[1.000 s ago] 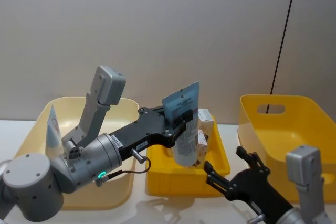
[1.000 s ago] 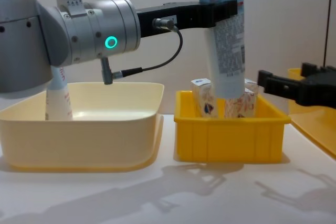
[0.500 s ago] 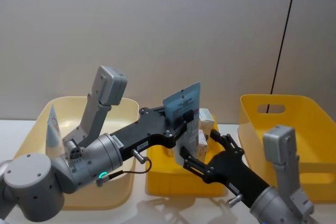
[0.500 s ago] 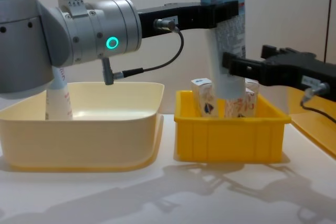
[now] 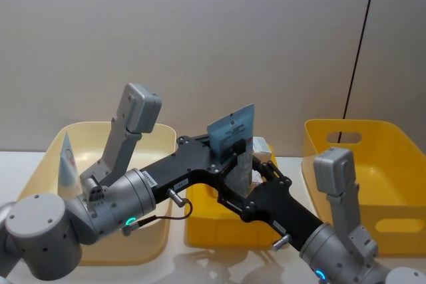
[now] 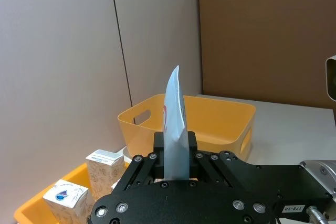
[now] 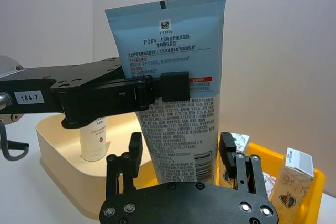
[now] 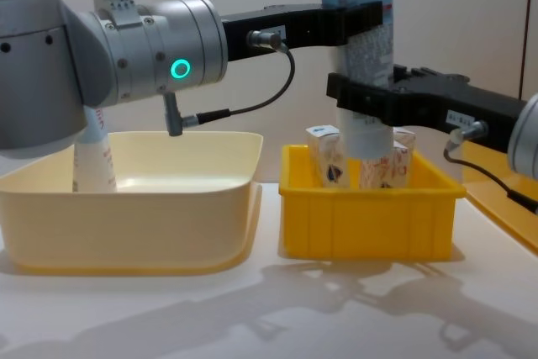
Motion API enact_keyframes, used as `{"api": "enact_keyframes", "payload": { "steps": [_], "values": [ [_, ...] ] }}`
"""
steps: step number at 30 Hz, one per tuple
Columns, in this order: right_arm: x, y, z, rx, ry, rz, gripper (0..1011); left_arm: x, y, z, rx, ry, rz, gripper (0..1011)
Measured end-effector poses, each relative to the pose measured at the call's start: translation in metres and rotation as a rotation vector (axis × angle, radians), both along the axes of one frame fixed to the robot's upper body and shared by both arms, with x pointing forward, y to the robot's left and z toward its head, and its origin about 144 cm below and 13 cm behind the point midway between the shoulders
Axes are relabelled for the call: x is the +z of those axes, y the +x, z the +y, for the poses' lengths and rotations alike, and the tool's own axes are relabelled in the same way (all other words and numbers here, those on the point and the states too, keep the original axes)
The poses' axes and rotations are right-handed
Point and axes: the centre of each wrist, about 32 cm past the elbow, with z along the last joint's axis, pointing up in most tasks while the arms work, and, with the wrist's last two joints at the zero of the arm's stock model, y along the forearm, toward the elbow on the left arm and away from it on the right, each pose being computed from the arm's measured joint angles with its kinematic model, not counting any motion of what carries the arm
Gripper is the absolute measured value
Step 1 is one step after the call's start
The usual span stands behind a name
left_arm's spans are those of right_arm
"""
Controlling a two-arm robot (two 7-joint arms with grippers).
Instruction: Bimanual collaborative sorting of washing and personal care products
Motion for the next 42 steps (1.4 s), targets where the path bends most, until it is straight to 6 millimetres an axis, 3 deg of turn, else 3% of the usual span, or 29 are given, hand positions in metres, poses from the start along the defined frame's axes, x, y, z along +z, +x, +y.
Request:
{"api": "enact_keyframes", "payload": {
  "steps": [6,13,22,34,38,42],
  "values": [
    [0.001,0.003,0.002,0.005,0.000,-0.002,779,0.000,0.000,0.000,0.000,0.000,0.000,225],
    [0.001,0.005,0.004,0.010,0.000,-0.003,718,0.000,0.000,0.000,0.000,-0.001,0.000,235],
    [0.001,0.006,0.005,0.012,-0.003,-0.005,663,0.000,0.000,0.000,-0.001,0.000,0.000,470],
    [0.002,0.005,-0.006,-0.070,-0.038,-0.016,590,0.000,0.000,0.000,0.000,0.000,0.000,877],
    [0.003,0.006,-0.012,-0.115,-0.053,-0.026,565,0.000,0.000,0.000,0.000,0.000,0.000,975],
    [0.005,0.007,-0.020,-0.164,-0.066,-0.042,545,0.000,0.000,0.000,0.000,0.000,0.000,1002]
  ]
}}
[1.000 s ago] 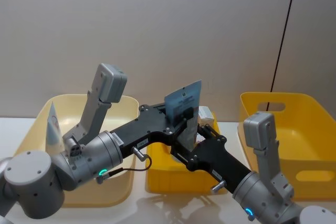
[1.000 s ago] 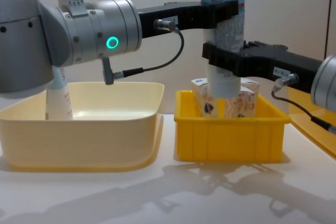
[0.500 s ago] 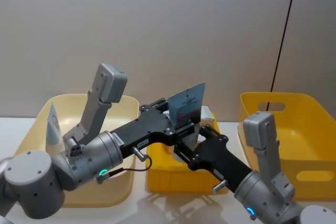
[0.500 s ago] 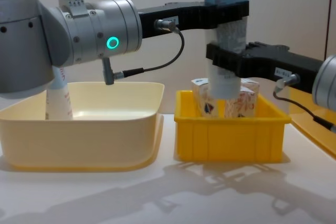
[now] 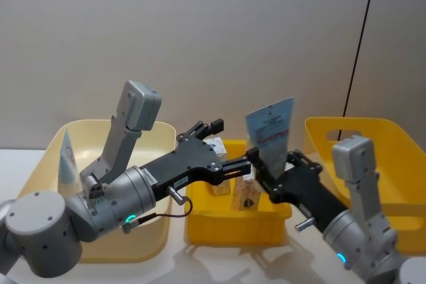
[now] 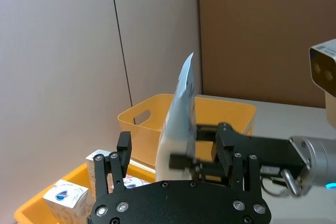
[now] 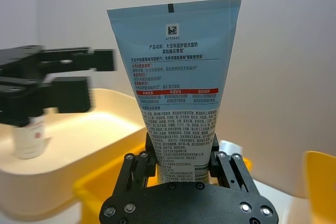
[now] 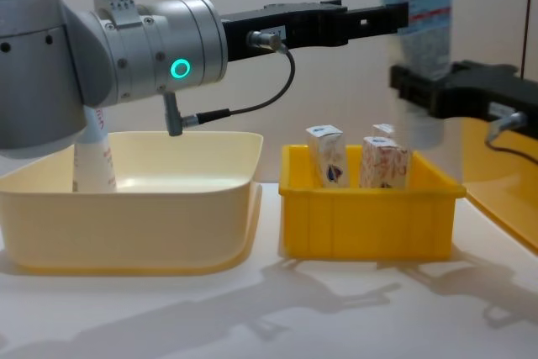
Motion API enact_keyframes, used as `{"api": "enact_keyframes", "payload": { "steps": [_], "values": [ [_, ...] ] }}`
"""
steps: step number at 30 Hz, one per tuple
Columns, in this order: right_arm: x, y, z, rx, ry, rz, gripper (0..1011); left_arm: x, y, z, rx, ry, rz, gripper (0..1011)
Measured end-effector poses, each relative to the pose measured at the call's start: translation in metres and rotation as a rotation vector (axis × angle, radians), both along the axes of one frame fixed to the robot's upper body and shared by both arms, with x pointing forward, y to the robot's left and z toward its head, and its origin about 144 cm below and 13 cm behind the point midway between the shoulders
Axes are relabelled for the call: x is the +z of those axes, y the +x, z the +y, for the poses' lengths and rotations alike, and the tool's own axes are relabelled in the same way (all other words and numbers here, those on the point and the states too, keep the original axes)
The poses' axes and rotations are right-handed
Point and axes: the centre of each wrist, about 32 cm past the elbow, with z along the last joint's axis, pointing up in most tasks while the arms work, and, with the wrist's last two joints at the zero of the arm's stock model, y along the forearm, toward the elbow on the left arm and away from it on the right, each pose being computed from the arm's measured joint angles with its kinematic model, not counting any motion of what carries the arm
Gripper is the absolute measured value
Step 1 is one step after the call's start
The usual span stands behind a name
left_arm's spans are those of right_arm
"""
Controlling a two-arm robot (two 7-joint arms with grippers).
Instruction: Bimanual collaborative sorting of washing and personal care products
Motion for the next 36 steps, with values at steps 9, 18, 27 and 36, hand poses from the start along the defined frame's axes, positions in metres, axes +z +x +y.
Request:
{"api": "enact_keyframes", "payload": {
  "steps": [9,18,27,36],
  "values": [
    [0.007,0.005,-0.025,-0.136,-0.015,-0.073,491,0.000,0.000,0.000,0.000,0.000,0.000,1003],
    [0.018,0.013,-0.052,-0.281,-0.013,-0.168,439,0.000,0.000,0.000,0.000,0.000,0.000,1003],
    [0.027,0.017,-0.076,-0.426,-0.003,-0.215,415,0.000,0.000,0.000,0.000,0.000,0.000,1003],
    [0.035,0.014,-0.090,-0.519,0.024,-0.154,415,0.000,0.000,0.000,0.000,0.000,0.000,1003]
  ]
}}
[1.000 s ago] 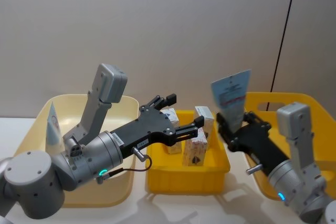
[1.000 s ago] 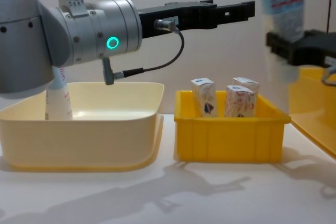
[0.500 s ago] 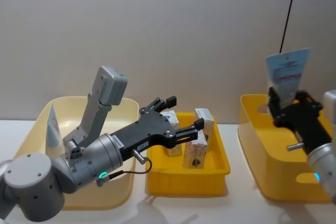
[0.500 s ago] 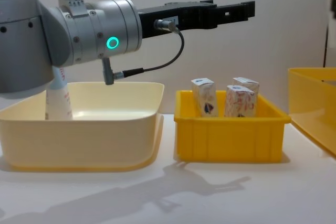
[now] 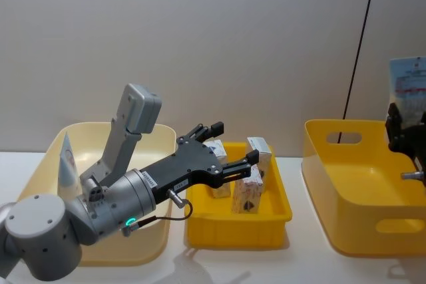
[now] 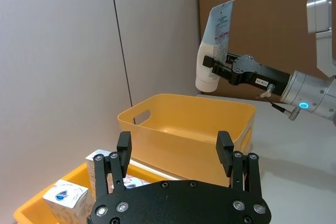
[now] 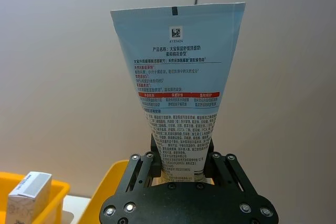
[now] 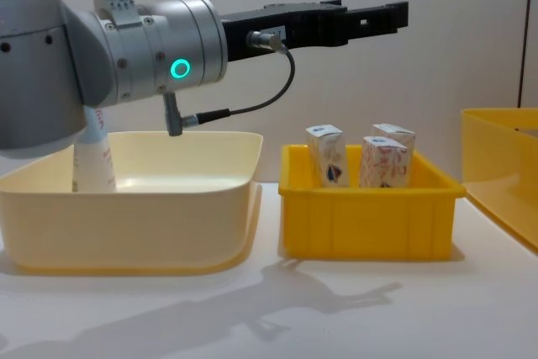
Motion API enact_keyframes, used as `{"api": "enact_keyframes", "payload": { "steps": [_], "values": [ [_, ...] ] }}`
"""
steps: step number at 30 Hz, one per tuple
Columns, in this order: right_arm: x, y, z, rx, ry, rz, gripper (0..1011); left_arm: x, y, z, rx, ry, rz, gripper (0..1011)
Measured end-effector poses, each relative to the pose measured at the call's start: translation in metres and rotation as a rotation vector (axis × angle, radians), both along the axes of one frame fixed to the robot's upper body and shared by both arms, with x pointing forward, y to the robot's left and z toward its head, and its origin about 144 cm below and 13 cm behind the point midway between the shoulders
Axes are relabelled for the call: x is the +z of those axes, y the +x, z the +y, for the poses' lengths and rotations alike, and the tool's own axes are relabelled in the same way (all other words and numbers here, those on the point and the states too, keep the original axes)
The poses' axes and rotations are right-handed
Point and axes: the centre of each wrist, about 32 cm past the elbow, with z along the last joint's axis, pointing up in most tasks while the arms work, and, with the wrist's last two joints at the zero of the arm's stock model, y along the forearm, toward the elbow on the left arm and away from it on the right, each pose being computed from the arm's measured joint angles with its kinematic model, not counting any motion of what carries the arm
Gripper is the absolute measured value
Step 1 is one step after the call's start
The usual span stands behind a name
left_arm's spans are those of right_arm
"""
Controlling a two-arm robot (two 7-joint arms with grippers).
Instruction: Bimanual collaborative sorting of washing and personal care products
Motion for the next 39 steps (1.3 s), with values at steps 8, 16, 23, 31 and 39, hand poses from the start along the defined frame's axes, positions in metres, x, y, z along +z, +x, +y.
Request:
{"api": "enact_keyframes", "payload": {
  "steps": [8,16,23,31,39],
  "values": [
    [0.004,-0.005,-0.001,-0.019,0.068,0.082,415,0.000,0.000,0.000,0.000,0.000,0.000,1003],
    [0.005,-0.008,0.002,-0.013,0.135,0.173,415,0.000,0.000,0.000,0.000,0.000,0.000,1003],
    [0.001,-0.009,0.006,-0.006,0.152,0.234,415,0.000,0.000,0.000,0.000,0.000,0.000,1002],
    [-0.005,-0.009,0.013,-0.002,0.143,0.284,415,0.000,0.000,0.000,0.000,0.000,0.000,1003],
    [-0.010,-0.008,0.018,-0.005,0.131,0.310,533,0.000,0.000,0.000,0.000,0.000,0.000,1003]
  ]
}}
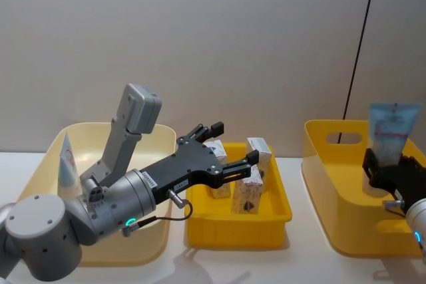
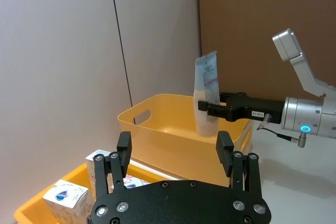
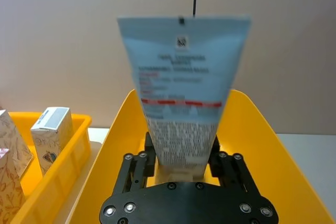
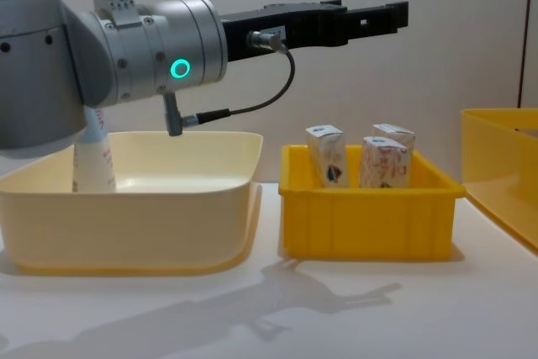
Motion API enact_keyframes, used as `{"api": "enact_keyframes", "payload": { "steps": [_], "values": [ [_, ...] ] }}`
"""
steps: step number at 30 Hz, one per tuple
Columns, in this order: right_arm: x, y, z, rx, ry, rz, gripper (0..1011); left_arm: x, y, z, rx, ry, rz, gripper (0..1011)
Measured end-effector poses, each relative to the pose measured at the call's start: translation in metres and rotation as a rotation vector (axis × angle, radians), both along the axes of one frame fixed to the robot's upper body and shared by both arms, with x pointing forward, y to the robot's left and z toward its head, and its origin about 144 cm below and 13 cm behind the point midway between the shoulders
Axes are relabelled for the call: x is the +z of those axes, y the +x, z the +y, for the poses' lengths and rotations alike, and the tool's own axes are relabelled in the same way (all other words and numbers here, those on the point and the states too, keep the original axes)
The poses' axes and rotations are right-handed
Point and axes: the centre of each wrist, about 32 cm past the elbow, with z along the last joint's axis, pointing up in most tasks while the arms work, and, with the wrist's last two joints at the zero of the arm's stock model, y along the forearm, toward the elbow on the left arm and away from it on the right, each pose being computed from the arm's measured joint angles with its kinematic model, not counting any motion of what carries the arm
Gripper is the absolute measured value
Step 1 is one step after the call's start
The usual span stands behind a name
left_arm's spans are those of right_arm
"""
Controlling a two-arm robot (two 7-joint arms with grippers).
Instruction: Bimanual collaborative sorting of washing and personal care products
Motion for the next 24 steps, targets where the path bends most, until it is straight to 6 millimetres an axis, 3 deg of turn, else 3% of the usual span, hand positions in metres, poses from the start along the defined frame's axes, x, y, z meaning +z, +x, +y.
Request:
{"api": "enact_keyframes", "payload": {
  "steps": [4,7,10,15,24],
  "values": [
    [-0.0016,0.0004,0.0016,-0.001,-0.004,0.008,680,0.0000,0.0000,0.0000,0.000,0.000,0.000,1003],
    [-0.0022,0.0005,0.0020,-0.002,-0.005,0.012,736,0.0000,0.0000,0.0000,0.000,0.000,0.000,1003],
    [-0.0027,0.0007,0.0027,-0.002,-0.007,0.015,867,0.0000,0.0000,0.0000,0.000,0.000,0.000,1003],
    [-0.0033,0.0009,0.0034,-0.002,-0.010,0.019,978,0.0000,0.0000,0.0000,0.000,0.000,0.000,1003],
    [-0.0041,0.0010,0.0040,-0.002,-0.012,0.023,1001,0.0000,0.0000,0.0000,0.000,0.000,0.000,1003]
  ]
}}
